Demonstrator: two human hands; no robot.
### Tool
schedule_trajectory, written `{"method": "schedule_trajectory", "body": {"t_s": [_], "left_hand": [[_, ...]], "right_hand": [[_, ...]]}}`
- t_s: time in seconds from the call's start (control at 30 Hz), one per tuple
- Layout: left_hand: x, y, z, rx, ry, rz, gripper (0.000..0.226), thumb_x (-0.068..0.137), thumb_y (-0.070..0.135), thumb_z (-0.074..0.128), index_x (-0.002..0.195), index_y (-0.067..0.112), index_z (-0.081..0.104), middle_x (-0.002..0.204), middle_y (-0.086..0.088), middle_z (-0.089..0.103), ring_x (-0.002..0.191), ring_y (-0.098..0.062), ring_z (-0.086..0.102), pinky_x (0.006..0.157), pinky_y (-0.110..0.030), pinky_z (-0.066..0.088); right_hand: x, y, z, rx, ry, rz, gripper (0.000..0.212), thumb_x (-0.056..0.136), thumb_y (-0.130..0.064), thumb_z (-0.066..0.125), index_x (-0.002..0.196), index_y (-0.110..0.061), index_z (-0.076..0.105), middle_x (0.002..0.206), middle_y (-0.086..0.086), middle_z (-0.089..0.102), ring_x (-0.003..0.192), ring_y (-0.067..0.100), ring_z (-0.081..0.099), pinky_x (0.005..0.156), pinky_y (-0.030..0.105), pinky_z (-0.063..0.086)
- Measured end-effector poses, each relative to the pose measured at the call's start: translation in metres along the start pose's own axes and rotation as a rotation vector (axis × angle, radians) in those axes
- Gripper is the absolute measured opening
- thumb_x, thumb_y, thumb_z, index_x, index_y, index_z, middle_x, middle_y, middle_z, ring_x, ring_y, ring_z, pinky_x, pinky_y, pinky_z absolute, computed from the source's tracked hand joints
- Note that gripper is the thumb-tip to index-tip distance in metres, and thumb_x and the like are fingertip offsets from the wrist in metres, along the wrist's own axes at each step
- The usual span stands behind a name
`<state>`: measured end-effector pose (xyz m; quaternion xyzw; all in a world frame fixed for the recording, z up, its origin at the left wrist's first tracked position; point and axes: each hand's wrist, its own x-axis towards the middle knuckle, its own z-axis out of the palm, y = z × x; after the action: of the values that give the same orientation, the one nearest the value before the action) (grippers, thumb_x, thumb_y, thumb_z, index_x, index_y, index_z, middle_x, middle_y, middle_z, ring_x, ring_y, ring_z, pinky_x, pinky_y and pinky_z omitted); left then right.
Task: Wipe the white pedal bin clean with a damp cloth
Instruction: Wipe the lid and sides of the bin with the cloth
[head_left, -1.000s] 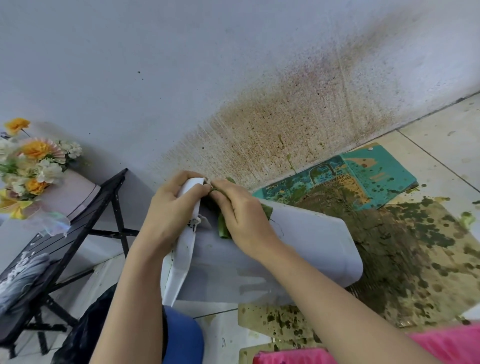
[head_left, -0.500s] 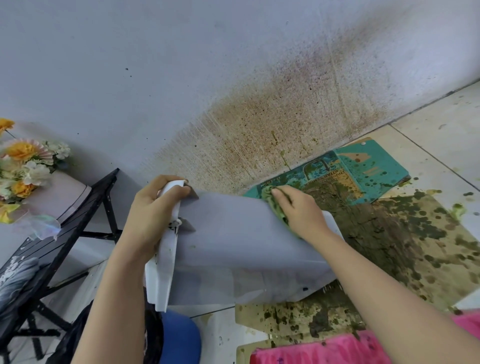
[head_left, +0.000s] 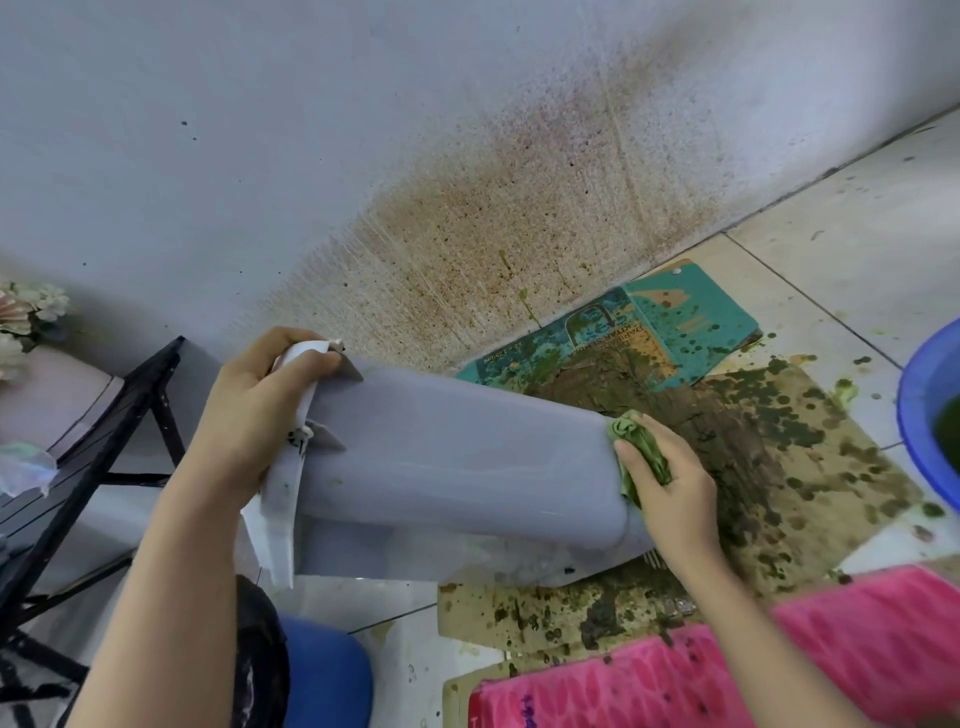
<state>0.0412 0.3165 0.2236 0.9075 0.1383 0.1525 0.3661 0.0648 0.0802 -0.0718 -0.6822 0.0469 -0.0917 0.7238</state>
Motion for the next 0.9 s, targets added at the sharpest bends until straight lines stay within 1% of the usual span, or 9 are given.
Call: {"method": "schedule_trajectory", "body": {"t_s": [0.07, 0.23, 0.4, 0.43, 0.5, 0.57, 0.73, 0.8, 0.9], "left_hand": [[0.002, 0.002, 0.003, 0.011, 0.009, -0.003, 0.03, 0.068, 0.048, 0.066, 0.092, 0.031, 0.073, 0.088, 0.009, 0.073, 0.072, -0.005, 0.069, 0.051, -0.017, 0.051], [0.005, 0.001, 0.001, 0.029, 0.032, -0.015, 0.029, 0.07, 0.049, 0.066, 0.092, 0.031, 0.073, 0.087, 0.008, 0.073, 0.072, -0.005, 0.069, 0.055, -0.021, 0.051], [0.0, 0.005, 0.006, 0.021, -0.012, 0.03, 0.024, 0.074, 0.045, 0.067, 0.092, 0.031, 0.073, 0.086, 0.015, 0.074, 0.065, -0.001, 0.069, 0.048, -0.011, 0.048], [0.0, 0.007, 0.008, 0.025, -0.019, 0.037, 0.022, 0.075, 0.044, 0.067, 0.092, 0.031, 0.073, 0.086, 0.015, 0.074, 0.063, -0.003, 0.069, 0.047, -0.012, 0.048], [0.001, 0.012, 0.014, 0.041, -0.019, 0.04, 0.023, 0.076, 0.044, 0.066, 0.094, 0.03, 0.072, 0.087, 0.012, 0.074, 0.059, -0.008, 0.07, 0.047, -0.015, 0.05], [0.0, 0.016, 0.021, 0.048, -0.018, 0.036, 0.022, 0.08, 0.043, 0.064, 0.093, 0.027, 0.072, 0.089, 0.01, 0.075, 0.061, -0.009, 0.069, 0.048, -0.017, 0.051], [-0.008, 0.028, 0.026, 0.056, -0.008, 0.03, 0.027, 0.097, 0.035, 0.053, 0.084, 0.021, 0.073, 0.085, 0.009, 0.074, 0.053, -0.012, 0.067, 0.046, -0.019, 0.051], [-0.009, 0.032, 0.028, 0.086, -0.026, 0.033, 0.027, 0.098, 0.036, 0.052, 0.086, 0.022, 0.071, 0.086, 0.005, 0.074, 0.064, -0.014, 0.069, 0.056, -0.024, 0.053], [-0.006, 0.035, 0.03, 0.13, -0.025, 0.021, 0.025, 0.098, 0.037, 0.052, 0.089, 0.022, 0.069, 0.088, 0.001, 0.074, 0.082, -0.017, 0.069, 0.074, -0.035, 0.054]], "right_hand": [[-0.012, -0.001, -0.003, -0.08, 0.044, -0.036, 0.037, 0.091, -0.022, 0.066, 0.127, -0.013, 0.065, 0.131, -0.005, 0.06, 0.125, 0.017, 0.051, 0.106, 0.034, 0.041], [-0.044, -0.004, -0.01, -0.19, 0.048, -0.094, 0.036, 0.089, -0.009, 0.068, 0.125, -0.012, 0.066, 0.128, -0.008, 0.057, 0.119, 0.015, 0.047, 0.1, 0.029, 0.039], [-0.042, -0.013, -0.051, -0.309, -0.169, -0.082, 0.032, 0.087, -0.011, 0.07, 0.119, -0.017, 0.069, 0.12, -0.01, 0.063, 0.108, 0.017, 0.054, 0.094, 0.029, 0.041], [-0.038, -0.019, -0.06, -0.285, -0.19, -0.062, 0.029, 0.088, -0.014, 0.07, 0.116, -0.021, 0.07, 0.113, -0.015, 0.065, 0.106, 0.015, 0.058, 0.091, 0.024, 0.042], [-0.028, -0.041, -0.072, -0.135, -0.151, -0.012, 0.022, 0.091, -0.024, 0.066, 0.108, -0.037, 0.066, 0.096, -0.033, 0.066, 0.098, -0.004, 0.062, 0.078, 0.007, 0.043], [-0.018, -0.073, -0.064, 0.025, -0.073, -0.011, 0.019, 0.094, -0.032, 0.059, 0.107, -0.046, 0.059, 0.094, -0.04, 0.065, 0.095, -0.016, 0.059, 0.072, 0.001, 0.043], [-0.005, -0.155, 0.026, 0.19, -0.18, -0.259, 0.026, 0.1, -0.035, 0.049, 0.124, -0.032, 0.059, 0.12, -0.022, 0.062, 0.116, 0.0, 0.054, 0.098, 0.017, 0.042], [-0.008, -0.171, 0.068, 0.053, -0.294, -0.379, 0.035, 0.1, -0.034, 0.051, 0.134, -0.025, 0.056, 0.139, -0.012, 0.053, 0.133, 0.01, 0.042, 0.11, 0.031, 0.034], [-0.01, -0.17, 0.103, -0.235, -0.328, -0.504, 0.039, 0.1, -0.041, 0.046, 0.138, -0.034, 0.053, 0.149, -0.015, 0.044, 0.139, 0.014, 0.032, 0.104, 0.038, 0.03]]}}
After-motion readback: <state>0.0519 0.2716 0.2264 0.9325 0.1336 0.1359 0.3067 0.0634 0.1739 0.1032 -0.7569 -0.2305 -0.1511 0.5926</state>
